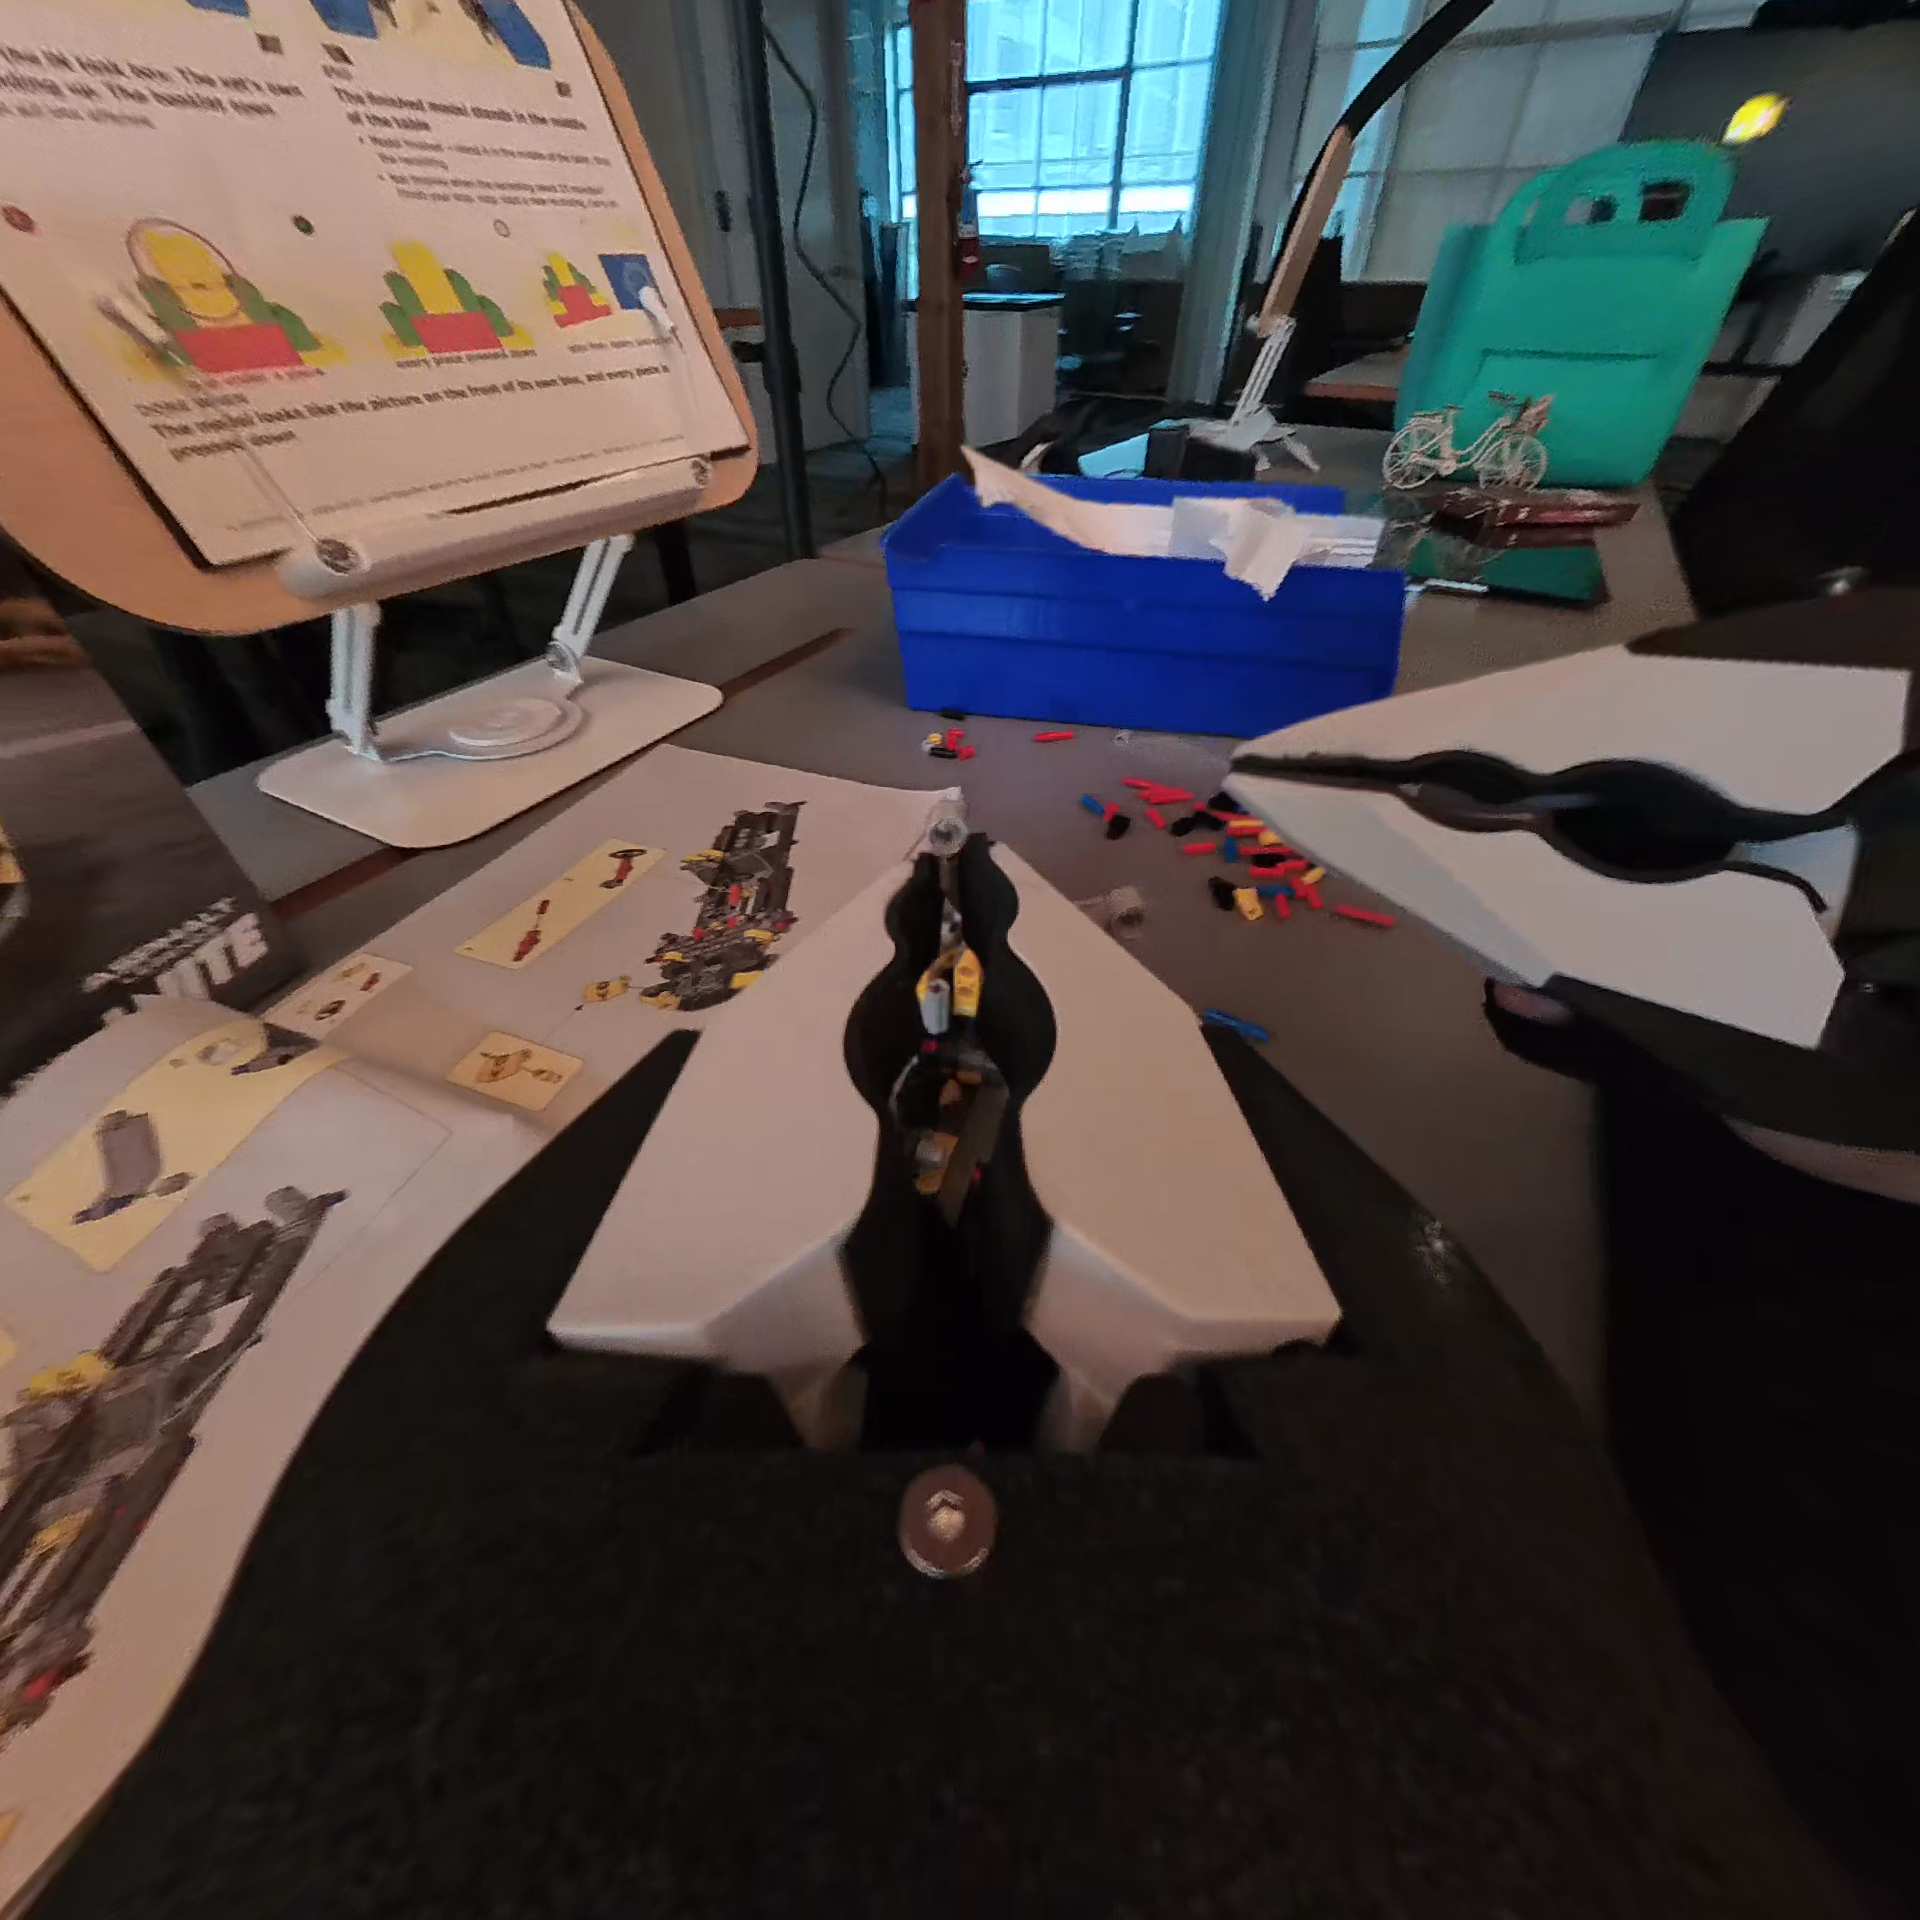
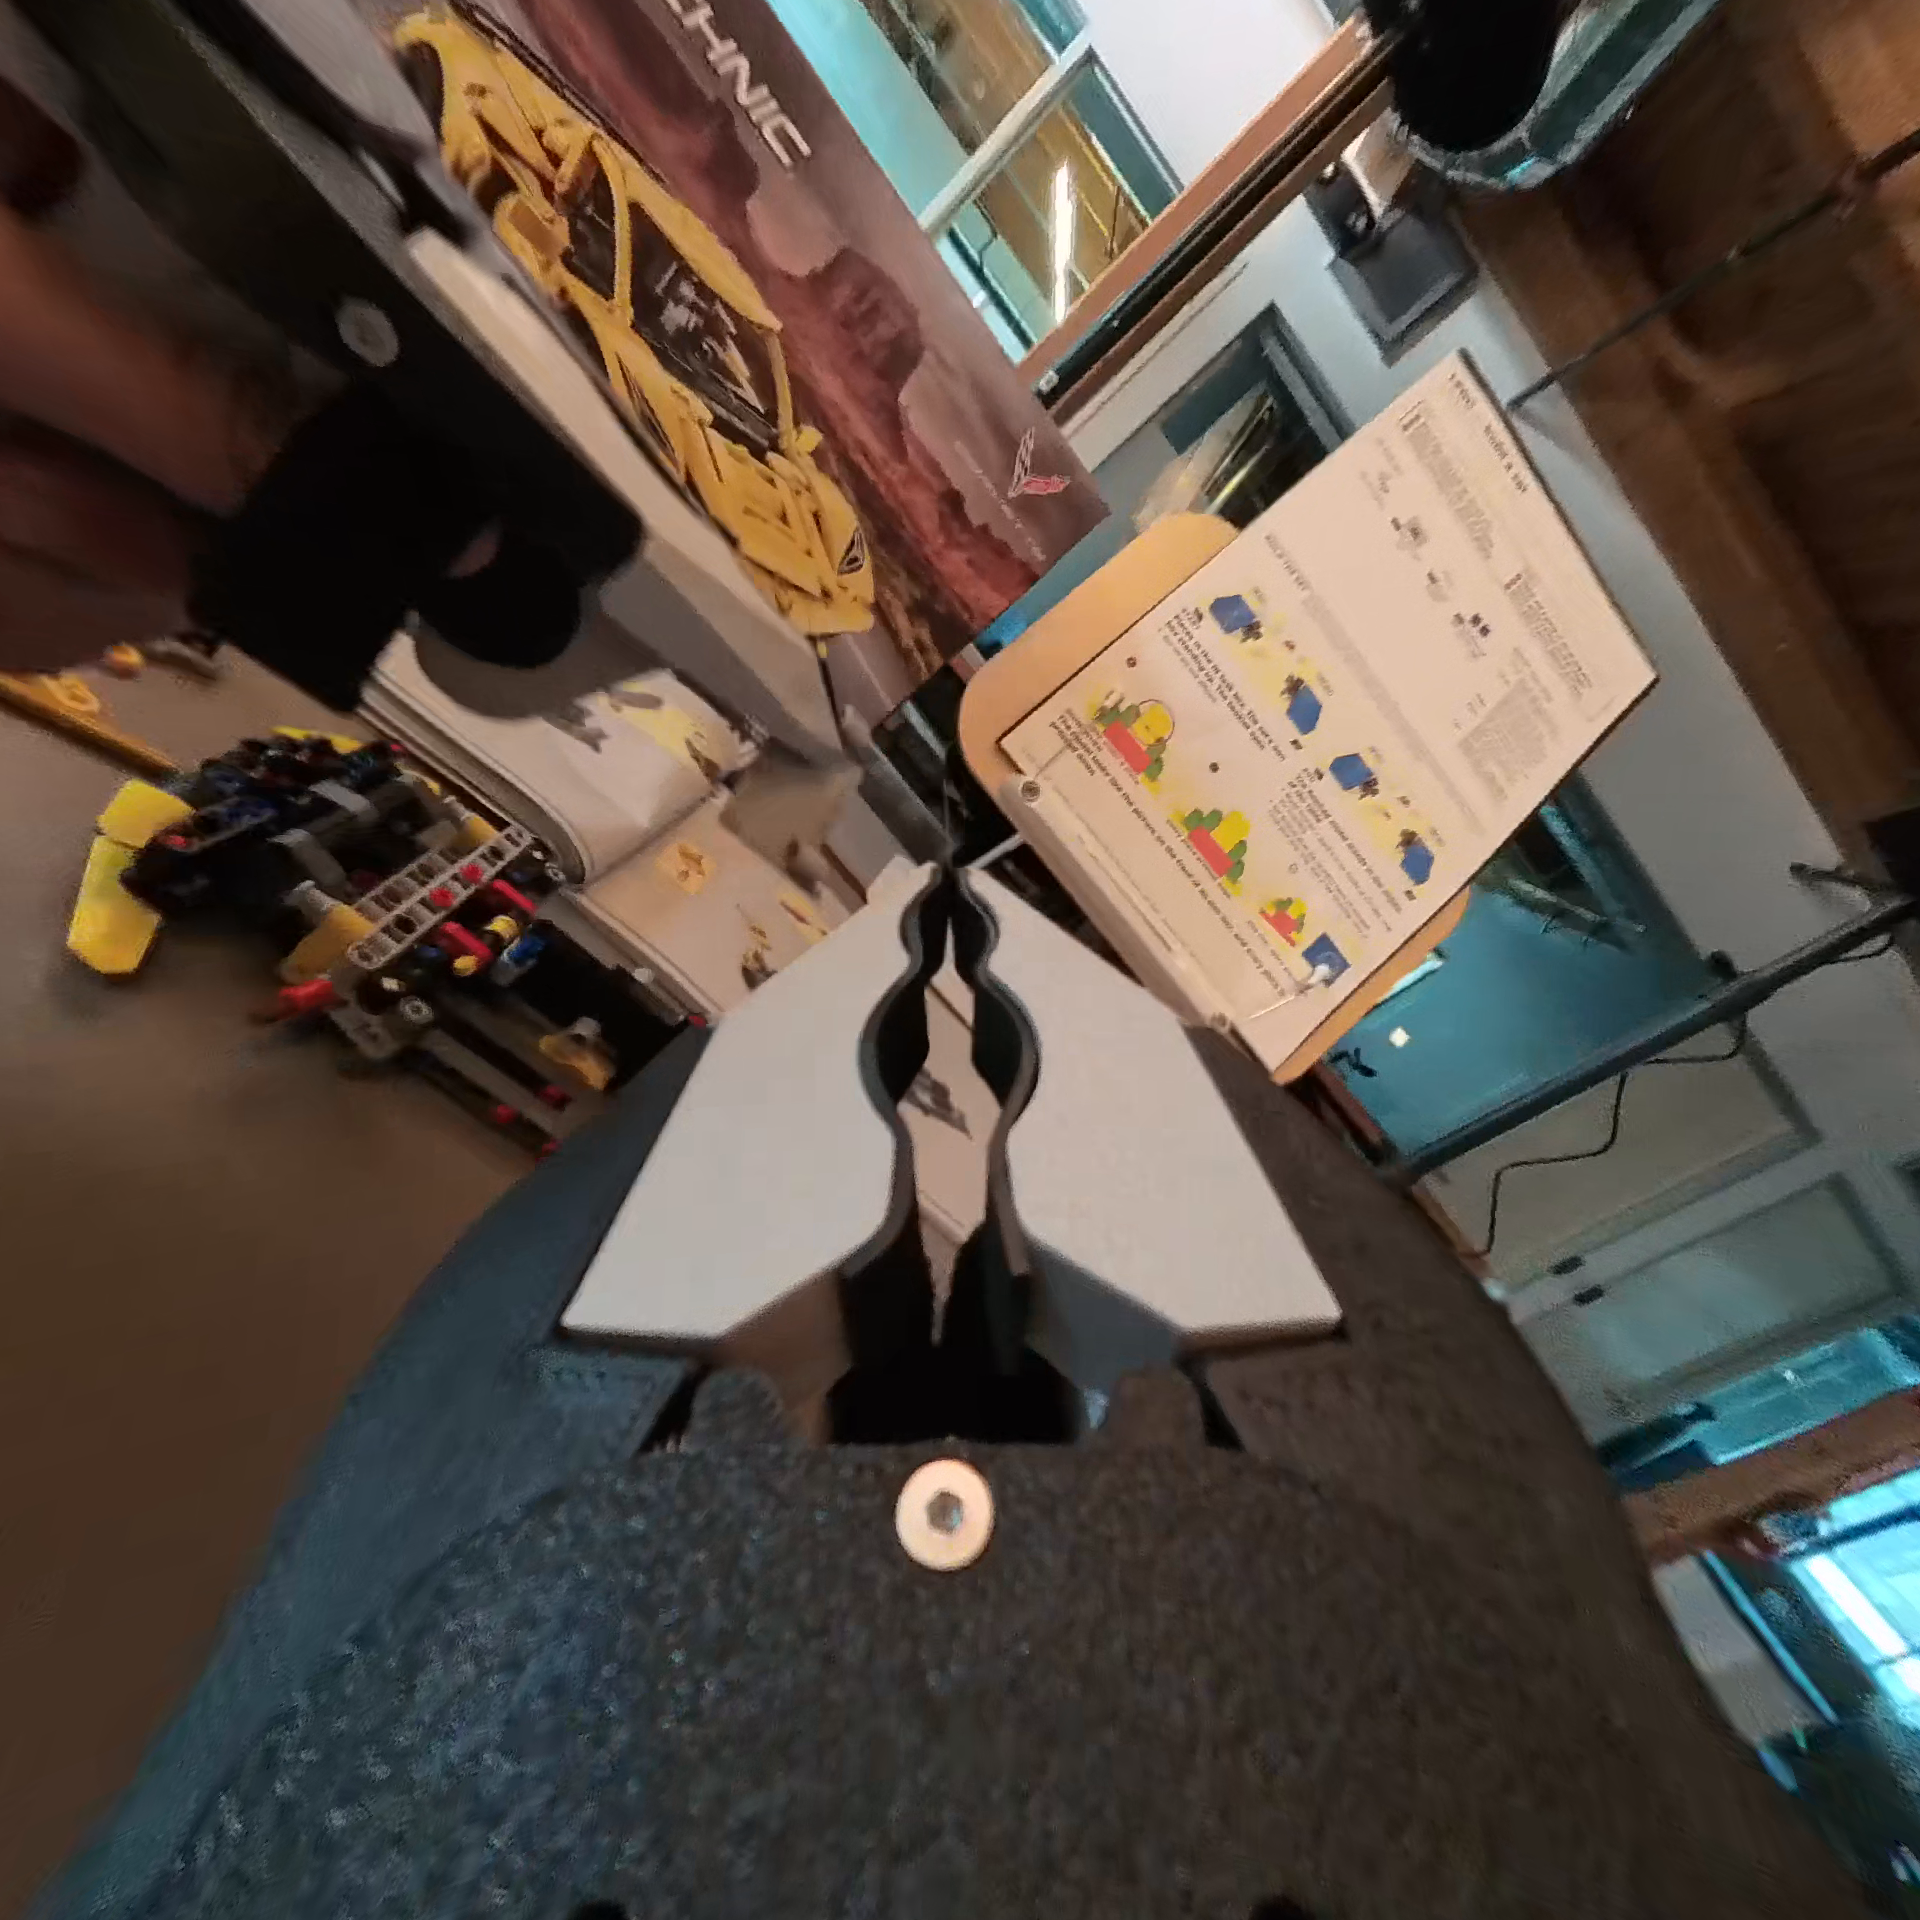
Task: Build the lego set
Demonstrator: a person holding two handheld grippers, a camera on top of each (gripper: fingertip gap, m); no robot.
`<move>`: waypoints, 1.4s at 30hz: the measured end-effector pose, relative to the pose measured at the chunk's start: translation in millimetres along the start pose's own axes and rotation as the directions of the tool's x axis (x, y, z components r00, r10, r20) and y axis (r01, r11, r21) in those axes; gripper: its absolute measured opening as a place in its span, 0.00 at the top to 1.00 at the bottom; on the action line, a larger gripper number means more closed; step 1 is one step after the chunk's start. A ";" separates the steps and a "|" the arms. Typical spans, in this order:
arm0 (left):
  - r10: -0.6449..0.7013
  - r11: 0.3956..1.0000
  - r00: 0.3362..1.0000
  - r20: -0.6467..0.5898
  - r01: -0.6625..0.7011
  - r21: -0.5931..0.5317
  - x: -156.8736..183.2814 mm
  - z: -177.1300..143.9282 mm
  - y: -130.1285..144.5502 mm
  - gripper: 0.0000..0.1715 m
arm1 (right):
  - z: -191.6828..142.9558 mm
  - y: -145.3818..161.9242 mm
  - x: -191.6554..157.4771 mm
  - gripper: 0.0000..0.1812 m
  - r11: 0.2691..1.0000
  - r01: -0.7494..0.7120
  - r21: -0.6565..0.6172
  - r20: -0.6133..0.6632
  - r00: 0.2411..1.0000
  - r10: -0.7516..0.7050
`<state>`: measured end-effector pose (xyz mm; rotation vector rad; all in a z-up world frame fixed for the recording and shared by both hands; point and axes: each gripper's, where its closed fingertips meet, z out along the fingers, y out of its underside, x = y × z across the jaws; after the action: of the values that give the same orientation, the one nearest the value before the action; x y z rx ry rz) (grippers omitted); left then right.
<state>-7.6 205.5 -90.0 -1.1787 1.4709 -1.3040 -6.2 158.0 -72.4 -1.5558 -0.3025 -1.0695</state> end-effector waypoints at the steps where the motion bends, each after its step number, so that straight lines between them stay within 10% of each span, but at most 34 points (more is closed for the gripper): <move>1: 0.009 0.999 1.000 0.010 -0.009 -0.032 1.1 -4.4 0.7 1.00 | -2.0 3.3 3.3 1.00 1.000 -0.014 -0.014 -0.007 1.000 0.013; 7: 0.011 0.733 1.000 0.015 0.002 -0.680 39.0 -60.0 95.2 0.99 | -14.1 37.4 -6.7 1.00 0.997 -0.046 -0.066 0.113 0.992 0.053; 15: -0.027 0.455 0.988 0.150 0.146 -0.878 49.0 -110.7 139.3 0.99 | -10.2 35.9 -24.2 1.00 0.996 -0.059 -0.067 0.196 0.978 0.071; 22: -0.192 0.486 0.968 0.162 0.237 -0.841 60.0 -115.8 137.0 0.82 | -9.9 38.3 -26.4 1.00 0.993 -0.089 -0.074 0.222 0.969 0.104; 29: 0.004 0.637 0.934 -0.358 -0.279 -0.719 46.0 -131.7 127.4 0.58 | -10.2 37.9 -30.7 1.00 0.992 -0.102 -0.071 0.251 0.961 0.117; 42: 0.006 0.716 0.804 -0.595 -0.419 -0.558 67.0 -108.0 145.6 0.77 | -7.1 42.0 -29.7 1.00 0.989 -0.124 -0.087 0.255 0.957 0.142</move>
<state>-144.6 167.3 -221.0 -1.0080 2.6039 -0.9919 3.6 149.6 -122.7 -1.7577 -0.3365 -0.7782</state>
